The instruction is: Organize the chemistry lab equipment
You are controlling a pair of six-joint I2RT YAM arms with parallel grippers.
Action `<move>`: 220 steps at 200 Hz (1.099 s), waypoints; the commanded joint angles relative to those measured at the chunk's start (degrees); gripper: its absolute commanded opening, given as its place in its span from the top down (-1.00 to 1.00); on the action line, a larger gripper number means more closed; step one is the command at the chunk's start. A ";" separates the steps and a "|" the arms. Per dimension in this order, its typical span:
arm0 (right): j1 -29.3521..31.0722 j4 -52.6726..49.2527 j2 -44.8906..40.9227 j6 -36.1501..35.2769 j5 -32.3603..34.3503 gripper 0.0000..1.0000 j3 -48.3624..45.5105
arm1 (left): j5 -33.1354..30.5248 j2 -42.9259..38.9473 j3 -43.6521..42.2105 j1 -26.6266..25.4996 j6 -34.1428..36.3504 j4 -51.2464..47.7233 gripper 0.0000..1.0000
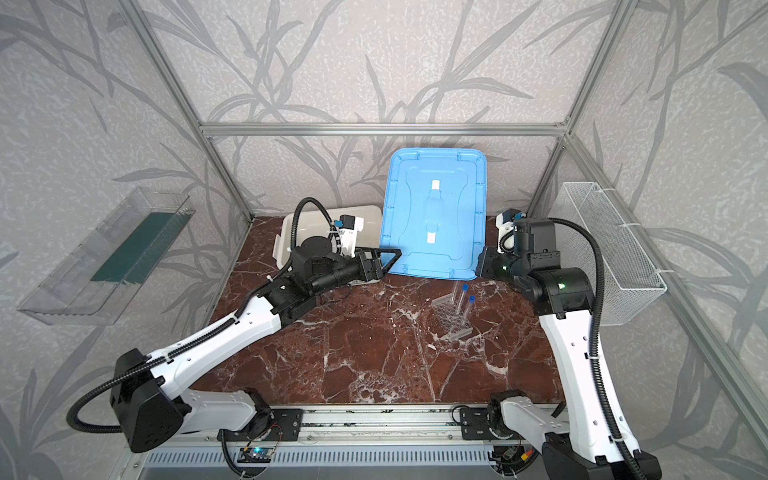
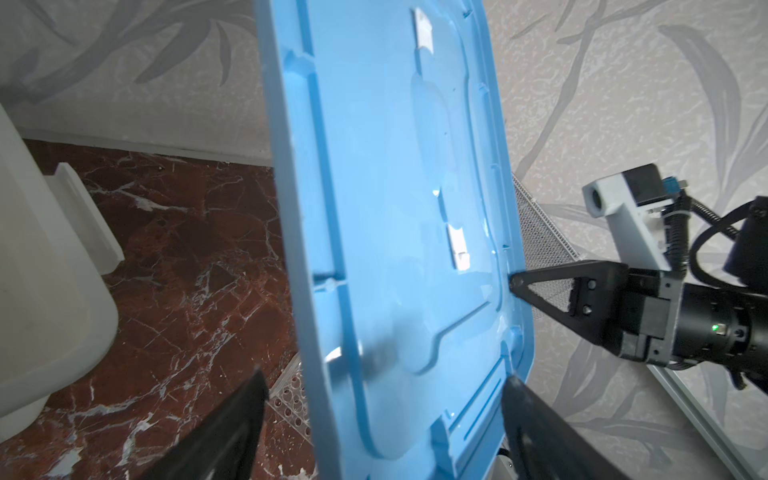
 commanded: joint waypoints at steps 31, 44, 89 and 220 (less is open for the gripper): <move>1.33 8.37 -0.09 2.67 -4.73 1.00 -3.65 | -0.50 -3.73 -1.71 -0.03 -1.80 2.04 -0.21; 2.38 8.87 0.17 2.44 -3.77 1.00 -4.21 | -0.30 -3.58 -1.49 -0.03 -1.68 1.28 -0.09; 4.87 11.60 1.01 2.89 -2.63 1.00 -6.87 | -0.45 -4.19 0.96 -0.01 -0.61 -3.22 0.71; 6.02 16.57 18.20 15.08 -16.48 -0.98 23.43 | -48.13 -6.17 22.95 -0.46 56.51 -38.53 1.00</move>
